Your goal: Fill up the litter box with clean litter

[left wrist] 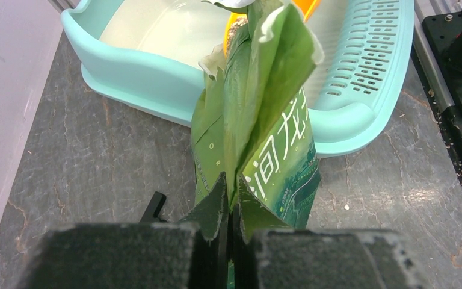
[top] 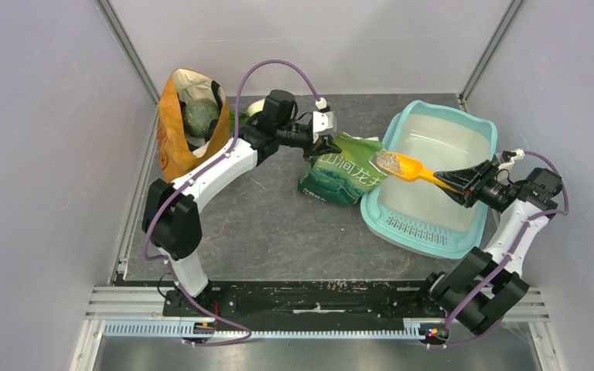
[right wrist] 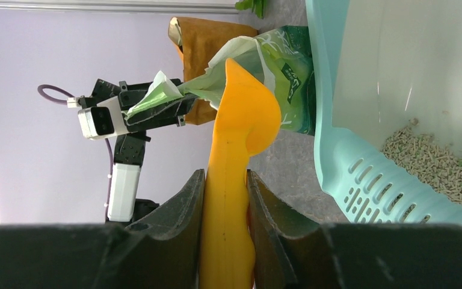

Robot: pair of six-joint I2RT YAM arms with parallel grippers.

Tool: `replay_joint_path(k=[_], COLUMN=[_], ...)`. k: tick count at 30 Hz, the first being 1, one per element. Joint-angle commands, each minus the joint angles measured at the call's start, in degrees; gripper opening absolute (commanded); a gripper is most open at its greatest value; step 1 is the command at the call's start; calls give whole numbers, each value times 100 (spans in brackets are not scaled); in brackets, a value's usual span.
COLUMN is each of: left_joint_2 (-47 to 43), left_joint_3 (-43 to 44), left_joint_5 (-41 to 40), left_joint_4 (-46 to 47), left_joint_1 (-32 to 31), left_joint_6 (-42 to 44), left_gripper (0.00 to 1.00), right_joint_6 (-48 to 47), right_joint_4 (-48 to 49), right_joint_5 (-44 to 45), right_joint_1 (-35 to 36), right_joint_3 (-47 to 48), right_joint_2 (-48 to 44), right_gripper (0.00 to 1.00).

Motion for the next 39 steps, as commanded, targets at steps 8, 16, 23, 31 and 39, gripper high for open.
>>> replay_joint_path(k=[8,16,23,31,39], left_joint_2=[27,46,33,-91,-123], left_joint_3=[477,486,474,365,271], left_joint_5=[340,349,349,303,318], left_joint_4=[877,917,925,954,952], left_joint_1=[-65,-73,-73,-73,-72], left_joint_6=[-221,-241,-244,-240,-190], left_gripper=[2,2,2,2,2], right_joint_6=[-855,-1500,-1825,-191,-223], right_joint_4=[-947,-1664,-1937,45,611], right_joint_5=[-609,-685,87,2596,4945], right_joint_1=[-776,-1392,-2104,-1862,-59], right_joint_3=[393,717,911,719,1526], right_joint_2=[141,462,357,-466,-204], right_gripper=[0,0,0,0,0])
